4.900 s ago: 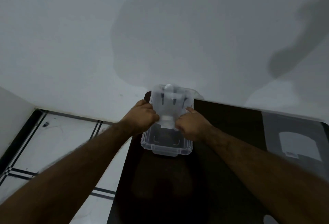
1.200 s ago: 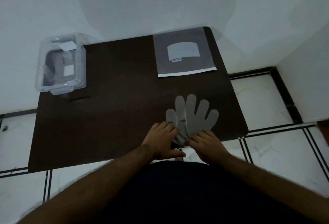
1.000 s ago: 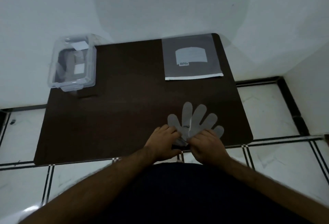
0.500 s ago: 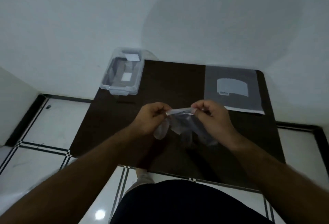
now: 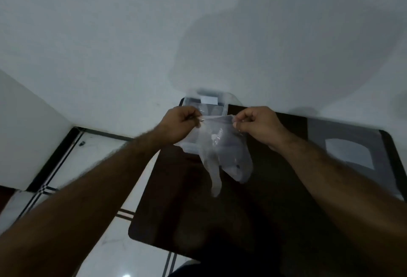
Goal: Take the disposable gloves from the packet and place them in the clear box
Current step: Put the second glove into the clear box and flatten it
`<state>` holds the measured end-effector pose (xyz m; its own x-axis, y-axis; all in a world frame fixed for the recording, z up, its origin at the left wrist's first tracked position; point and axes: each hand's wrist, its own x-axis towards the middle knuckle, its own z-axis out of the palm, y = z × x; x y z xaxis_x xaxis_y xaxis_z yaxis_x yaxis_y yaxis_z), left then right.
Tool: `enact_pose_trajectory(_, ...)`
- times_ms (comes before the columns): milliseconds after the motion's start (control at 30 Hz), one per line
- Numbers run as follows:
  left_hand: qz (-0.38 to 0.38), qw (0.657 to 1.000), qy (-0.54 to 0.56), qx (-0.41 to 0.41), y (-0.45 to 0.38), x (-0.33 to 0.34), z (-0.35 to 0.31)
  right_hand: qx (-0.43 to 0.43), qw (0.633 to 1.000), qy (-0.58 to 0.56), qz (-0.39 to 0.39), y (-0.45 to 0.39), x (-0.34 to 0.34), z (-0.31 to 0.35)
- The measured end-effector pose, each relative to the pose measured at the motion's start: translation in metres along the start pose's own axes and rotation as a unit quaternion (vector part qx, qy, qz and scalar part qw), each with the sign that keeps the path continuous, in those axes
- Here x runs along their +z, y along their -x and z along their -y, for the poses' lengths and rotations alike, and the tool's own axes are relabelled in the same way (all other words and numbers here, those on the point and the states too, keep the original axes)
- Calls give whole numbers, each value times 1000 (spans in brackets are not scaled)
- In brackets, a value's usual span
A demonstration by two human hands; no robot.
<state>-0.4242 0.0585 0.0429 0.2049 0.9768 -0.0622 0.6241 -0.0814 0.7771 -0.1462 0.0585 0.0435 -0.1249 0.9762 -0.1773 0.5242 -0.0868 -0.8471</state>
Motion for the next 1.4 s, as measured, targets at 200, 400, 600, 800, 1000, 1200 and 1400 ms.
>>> enact_pose_trajectory(200, 2, 997, -78, 20, -83, -45, 26, -19, 995, 85, -38, -97, 23, 29)
enact_pose_trajectory(400, -18, 993, -106, 45, -153, -76, 34, -61, 984, 103, -133, -162, 35, 45)
enact_pose_trajectory(600, -129, 981, -76, 126, -185, -91, 34, -169, 949, 99, -248, -179, 34, 61)
enact_pose_trajectory(800, -172, 946, -75, 265, -158, -92, 49, -270, 937, 76, -206, -134, 39, 47)
enact_pose_trajectory(1000, -72, 931, -179, 311, -136, -73, 93, -291, 932, 187, -111, -122, 50, 13)
enact_pose_trajectory(1200, -21, 921, -275, 276, -124, -44, 132, -226, 922, 313, 12, -139, 62, -20)
enact_pose_trajectory(1400, 48, 893, -358, 270, -121, -12, 152, -188, 871, 445, 89, -147, 75, -39)
